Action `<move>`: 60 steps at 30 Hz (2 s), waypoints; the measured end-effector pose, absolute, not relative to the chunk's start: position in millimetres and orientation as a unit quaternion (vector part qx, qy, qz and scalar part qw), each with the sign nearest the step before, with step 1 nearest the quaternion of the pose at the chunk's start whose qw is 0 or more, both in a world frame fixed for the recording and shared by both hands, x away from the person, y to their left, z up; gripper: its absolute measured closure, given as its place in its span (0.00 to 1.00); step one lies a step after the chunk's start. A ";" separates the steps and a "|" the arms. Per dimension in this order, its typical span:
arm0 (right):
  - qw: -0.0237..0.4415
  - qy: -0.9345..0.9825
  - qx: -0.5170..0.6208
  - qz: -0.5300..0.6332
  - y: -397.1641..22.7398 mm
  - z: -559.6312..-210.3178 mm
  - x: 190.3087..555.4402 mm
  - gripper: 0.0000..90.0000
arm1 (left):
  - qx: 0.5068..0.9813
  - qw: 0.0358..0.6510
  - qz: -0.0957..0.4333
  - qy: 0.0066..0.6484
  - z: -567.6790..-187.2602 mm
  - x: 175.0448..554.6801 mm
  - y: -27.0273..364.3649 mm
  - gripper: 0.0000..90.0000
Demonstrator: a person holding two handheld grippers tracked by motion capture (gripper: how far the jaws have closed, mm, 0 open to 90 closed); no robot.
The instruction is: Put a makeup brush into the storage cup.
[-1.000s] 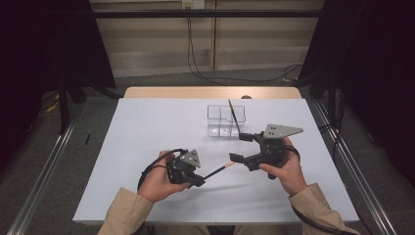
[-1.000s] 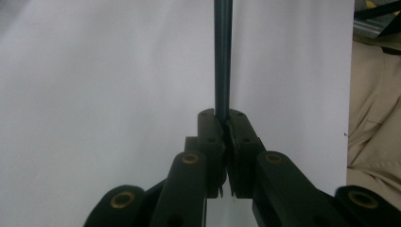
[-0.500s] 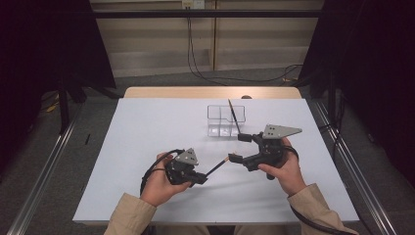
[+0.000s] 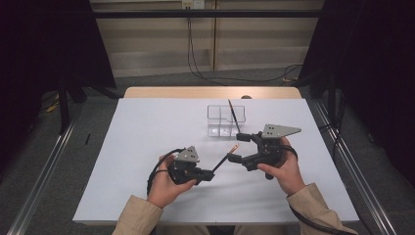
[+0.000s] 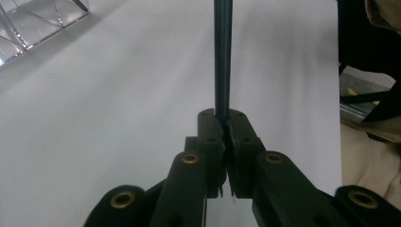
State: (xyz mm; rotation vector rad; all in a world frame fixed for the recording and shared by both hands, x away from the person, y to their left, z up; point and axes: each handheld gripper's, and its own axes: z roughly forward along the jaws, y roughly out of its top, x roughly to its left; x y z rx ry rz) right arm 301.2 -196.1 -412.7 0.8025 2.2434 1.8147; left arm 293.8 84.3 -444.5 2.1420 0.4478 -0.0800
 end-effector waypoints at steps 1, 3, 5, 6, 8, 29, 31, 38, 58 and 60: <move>0.073 0.747 0.267 0.605 -196.0 -412.5 301.2 0.13 | 0.867 0.463 -0.033 0.181 -445.0 294.0 83.3 0.95; 0.074 0.746 0.267 0.605 -195.9 -412.3 301.1 0.13 | 0.863 0.470 -0.030 0.185 -445.5 294.0 81.4 0.95; 0.075 0.747 0.266 0.604 -196.2 -411.9 300.7 0.13 | 0.856 0.482 -0.032 0.187 -446.2 294.0 79.8 0.95; 0.074 0.747 0.266 0.604 -196.3 -411.9 300.7 0.13 | 0.853 0.486 -0.031 0.188 -446.3 294.1 79.1 0.95; 0.074 0.746 0.268 0.605 -196.6 -412.1 300.8 0.13 | 0.848 0.494 -0.032 0.189 -446.3 294.3 77.8 0.95; 0.061 0.754 0.264 0.598 -196.0 -412.4 301.3 0.44 | 0.825 0.524 -0.023 0.208 -447.8 295.6 74.9 0.95; 0.061 0.753 0.265 0.599 -196.2 -412.5 301.5 0.51 | 0.825 0.525 -0.023 0.208 -447.7 295.7 74.6 0.95; 0.057 0.751 0.261 0.604 -197.2 -412.5 300.9 0.77 | 0.826 0.524 -0.024 0.207 -448.0 296.3 71.7 0.95; 0.001 0.715 0.300 0.632 -193.5 -408.3 302.5 0.93 | 0.806 0.551 -0.035 0.213 -456.3 298.3 57.4 0.94; 0.000 0.714 0.302 0.631 -193.8 -408.5 302.5 0.93 | 0.806 0.552 -0.034 0.213 -457.0 298.5 58.4 0.94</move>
